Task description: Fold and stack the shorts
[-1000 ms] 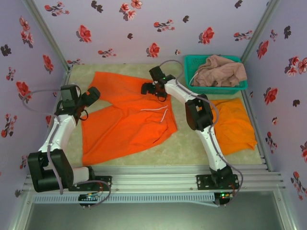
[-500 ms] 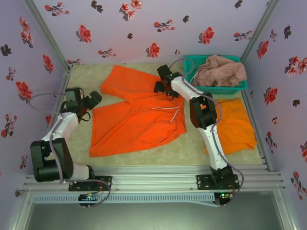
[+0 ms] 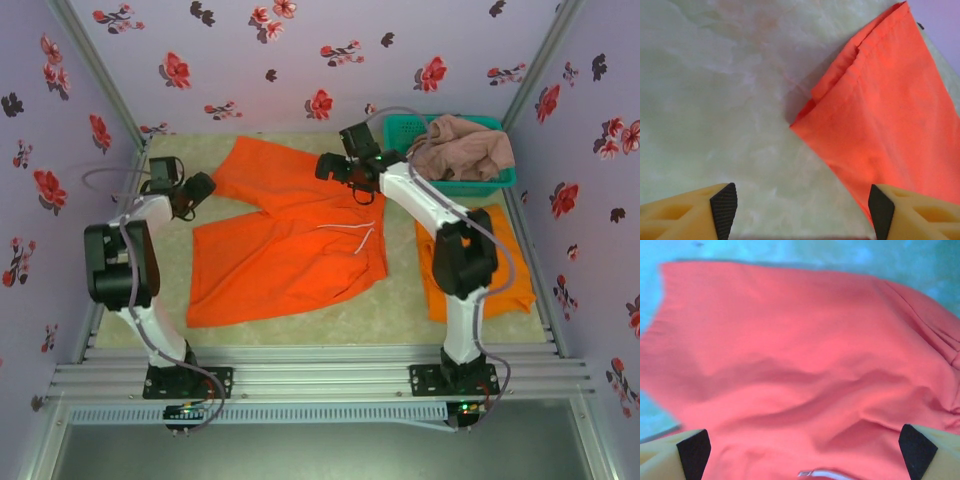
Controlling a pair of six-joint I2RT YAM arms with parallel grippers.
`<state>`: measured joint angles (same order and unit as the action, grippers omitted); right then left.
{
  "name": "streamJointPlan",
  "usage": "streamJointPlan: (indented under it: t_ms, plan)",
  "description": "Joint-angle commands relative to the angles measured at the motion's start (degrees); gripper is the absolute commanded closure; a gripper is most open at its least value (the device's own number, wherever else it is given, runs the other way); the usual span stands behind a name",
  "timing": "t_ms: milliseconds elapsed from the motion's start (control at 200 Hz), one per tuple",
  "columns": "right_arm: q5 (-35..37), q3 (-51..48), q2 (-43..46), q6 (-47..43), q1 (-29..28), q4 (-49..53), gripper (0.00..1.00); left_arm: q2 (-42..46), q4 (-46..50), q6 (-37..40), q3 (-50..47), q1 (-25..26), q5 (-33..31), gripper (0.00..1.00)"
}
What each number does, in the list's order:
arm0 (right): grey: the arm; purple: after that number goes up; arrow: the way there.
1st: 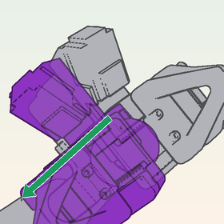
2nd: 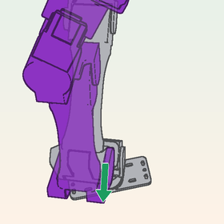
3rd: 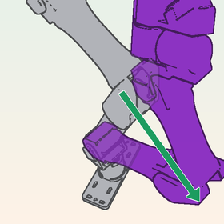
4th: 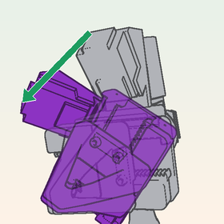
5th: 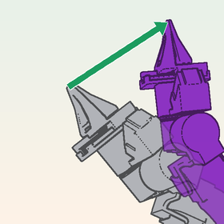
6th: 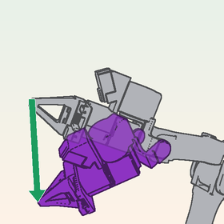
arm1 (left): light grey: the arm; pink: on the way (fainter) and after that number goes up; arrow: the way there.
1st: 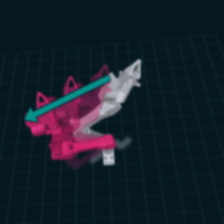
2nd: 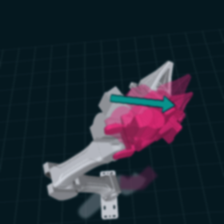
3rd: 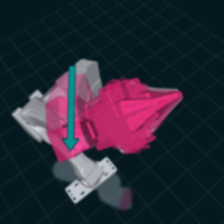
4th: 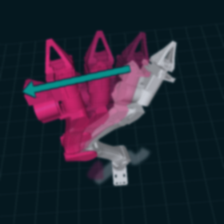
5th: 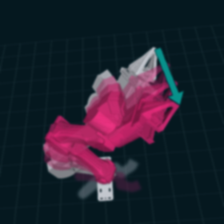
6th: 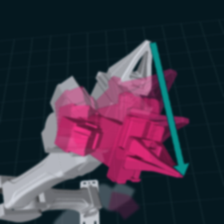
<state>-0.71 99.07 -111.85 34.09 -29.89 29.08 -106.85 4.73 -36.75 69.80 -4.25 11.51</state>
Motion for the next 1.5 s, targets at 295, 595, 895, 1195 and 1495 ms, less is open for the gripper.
streamJointPlan:
  t_ms: [295, 595, 895, 1195, 1495]
  plan:
    - [-0.1, -24.6, 26.8, -6.8, -2.5, -7.3, 0.01, -17.4, 1.7, 0.4, 17.8, 1.4, 6.0, 0.48]
    - [5.7, -34.8, 37.5, -7.9, -2.1, -4.1, 0.01, -14.1, 5.2, 2.2, 17.8, 1.9, 5.0, 1.00]
    - [7.8, -37.5, 40.2, -8.5, -1.4, -2.0, 0.01, -1.9, 27.2, 12.6, 21.1, 2.1, -2.7, 0.74]
    - [3.2, -40.2, 41.5, -8.2, -1.5, -1.8, 0.01, 15.1, 22.3, 9.6, 10.0, 0.5, -1.5, 0.01]
    - [-3.2, -42.8, 38.0, -5.2, -2.9, -5.4, 0.01, 36.8, 15.1, -1.8, -17.2, 2.3, 3.6, 0.01]
